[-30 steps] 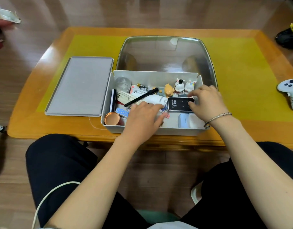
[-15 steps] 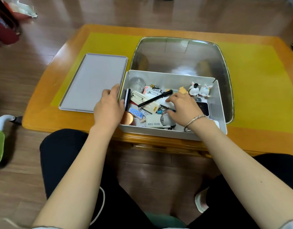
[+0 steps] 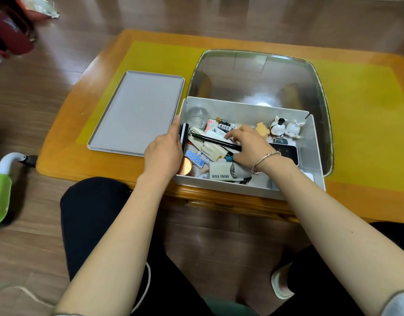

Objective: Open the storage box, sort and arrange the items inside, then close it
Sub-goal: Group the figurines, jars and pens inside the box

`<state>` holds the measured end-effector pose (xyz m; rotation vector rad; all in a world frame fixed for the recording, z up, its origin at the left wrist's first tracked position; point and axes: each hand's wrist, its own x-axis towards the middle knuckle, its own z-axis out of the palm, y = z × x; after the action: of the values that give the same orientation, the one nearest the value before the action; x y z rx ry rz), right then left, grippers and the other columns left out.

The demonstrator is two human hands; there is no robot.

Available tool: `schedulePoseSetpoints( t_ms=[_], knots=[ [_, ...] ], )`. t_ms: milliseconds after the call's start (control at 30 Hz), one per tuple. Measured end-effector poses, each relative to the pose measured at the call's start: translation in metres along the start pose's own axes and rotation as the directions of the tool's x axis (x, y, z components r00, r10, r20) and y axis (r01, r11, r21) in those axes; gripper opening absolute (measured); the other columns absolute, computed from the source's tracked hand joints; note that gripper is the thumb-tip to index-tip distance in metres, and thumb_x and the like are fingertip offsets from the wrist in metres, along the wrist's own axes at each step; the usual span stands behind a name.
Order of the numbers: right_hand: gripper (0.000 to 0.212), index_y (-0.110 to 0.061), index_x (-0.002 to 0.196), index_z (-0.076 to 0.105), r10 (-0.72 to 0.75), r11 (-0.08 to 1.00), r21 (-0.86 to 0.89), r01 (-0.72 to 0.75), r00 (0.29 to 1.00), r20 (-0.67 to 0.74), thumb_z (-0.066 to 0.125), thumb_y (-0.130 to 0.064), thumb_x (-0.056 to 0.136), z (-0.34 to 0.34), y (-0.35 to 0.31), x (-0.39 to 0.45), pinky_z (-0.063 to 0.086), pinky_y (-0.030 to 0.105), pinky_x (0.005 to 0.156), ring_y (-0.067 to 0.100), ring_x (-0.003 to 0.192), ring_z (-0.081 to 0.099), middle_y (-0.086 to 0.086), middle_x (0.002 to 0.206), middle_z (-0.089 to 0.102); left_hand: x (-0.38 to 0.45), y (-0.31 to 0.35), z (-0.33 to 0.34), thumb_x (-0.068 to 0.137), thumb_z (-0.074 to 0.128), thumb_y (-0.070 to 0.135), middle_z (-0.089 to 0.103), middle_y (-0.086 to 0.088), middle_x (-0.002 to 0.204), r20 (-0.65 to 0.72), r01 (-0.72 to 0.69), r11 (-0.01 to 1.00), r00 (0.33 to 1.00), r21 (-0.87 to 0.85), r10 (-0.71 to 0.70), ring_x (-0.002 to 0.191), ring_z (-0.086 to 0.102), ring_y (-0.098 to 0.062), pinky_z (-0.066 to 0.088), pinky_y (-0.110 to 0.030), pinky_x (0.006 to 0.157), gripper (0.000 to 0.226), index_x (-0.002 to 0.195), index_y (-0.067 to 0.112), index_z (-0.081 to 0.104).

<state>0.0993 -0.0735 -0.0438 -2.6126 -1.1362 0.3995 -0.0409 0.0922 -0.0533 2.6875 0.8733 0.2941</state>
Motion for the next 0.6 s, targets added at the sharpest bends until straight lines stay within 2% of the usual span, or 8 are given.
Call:
schedulePoseSetpoints(
  t_ms=[133,233,333,467,533,600],
  knots=[
    [0.029,-0.018,0.112,0.067,-0.087,0.992,0.09,0.085,0.996,0.017,0.067,-0.015,0.083,-0.006,-0.004,-0.008,0.048,0.028,0.08,0.021,0.09,0.06,0.005,0.1,0.066,0.001,0.0,0.0,0.102,0.036,0.022,0.064,-0.021,0.086,-0.008,0.02,1.0,1.0,-0.022,-0.02,0.066,0.038,-0.025,0.032,-0.037,0.059,0.052,0.152,0.026,0.022],
    [0.025,-0.018,0.106,0.072,-0.151,0.977,0.161,0.138,0.986,0.072,0.069,-0.027,0.083,-0.007,-0.005,-0.022,0.05,0.028,0.078,0.016,0.087,0.062,0.0,0.096,0.07,0.0,0.0,0.0,0.102,0.036,0.023,0.057,-0.014,0.078,-0.013,0.02,1.0,1.0,-0.02,-0.02,0.065,0.039,-0.023,0.032,-0.036,0.057,0.051,0.152,0.027,0.022],
    [0.034,-0.021,0.106,0.071,-0.146,0.971,0.201,0.131,0.987,0.064,0.07,-0.041,0.078,-0.007,0.003,-0.033,0.046,0.024,0.077,0.011,0.087,0.057,-0.003,0.097,0.066,-0.002,0.002,0.0,0.102,0.037,0.024,0.049,-0.006,0.075,-0.024,0.021,1.0,0.999,-0.017,-0.022,0.063,0.042,-0.02,0.033,-0.034,0.055,0.051,0.151,0.027,0.022],
    [0.041,-0.015,0.12,0.061,-0.027,0.992,0.124,0.037,0.997,-0.077,0.063,-0.037,0.086,-0.005,0.019,-0.024,0.038,0.027,0.095,0.019,0.107,0.052,0.005,0.116,0.058,0.001,0.004,0.0,0.102,0.035,0.021,0.063,-0.017,0.086,0.016,0.039,0.995,0.999,-0.09,-0.037,0.068,0.047,-0.023,0.038,-0.036,0.058,0.052,0.151,0.026,0.02],
    [0.048,-0.011,0.127,0.054,0.032,0.995,0.094,-0.027,0.998,-0.05,0.059,-0.038,0.088,0.0,0.019,-0.016,0.037,0.034,0.102,0.026,0.117,0.05,0.01,0.124,0.056,0.001,0.004,0.0,0.102,0.036,0.019,0.064,-0.021,0.089,0.036,0.052,0.995,0.998,-0.09,-0.049,0.068,0.044,-0.024,0.036,-0.038,0.059,0.054,0.152,0.025,0.017],
    [0.06,-0.011,0.133,0.046,0.068,0.997,0.043,-0.069,0.997,0.025,0.055,-0.048,0.088,0.007,0.015,-0.008,0.039,0.037,0.101,0.03,0.117,0.05,0.012,0.128,0.055,0.001,0.004,0.0,0.102,0.036,0.019,0.063,-0.022,0.09,0.045,0.06,0.994,0.997,-0.089,-0.056,0.068,0.043,-0.025,0.035,-0.039,0.06,0.055,0.152,0.026,0.016]
  ],
)
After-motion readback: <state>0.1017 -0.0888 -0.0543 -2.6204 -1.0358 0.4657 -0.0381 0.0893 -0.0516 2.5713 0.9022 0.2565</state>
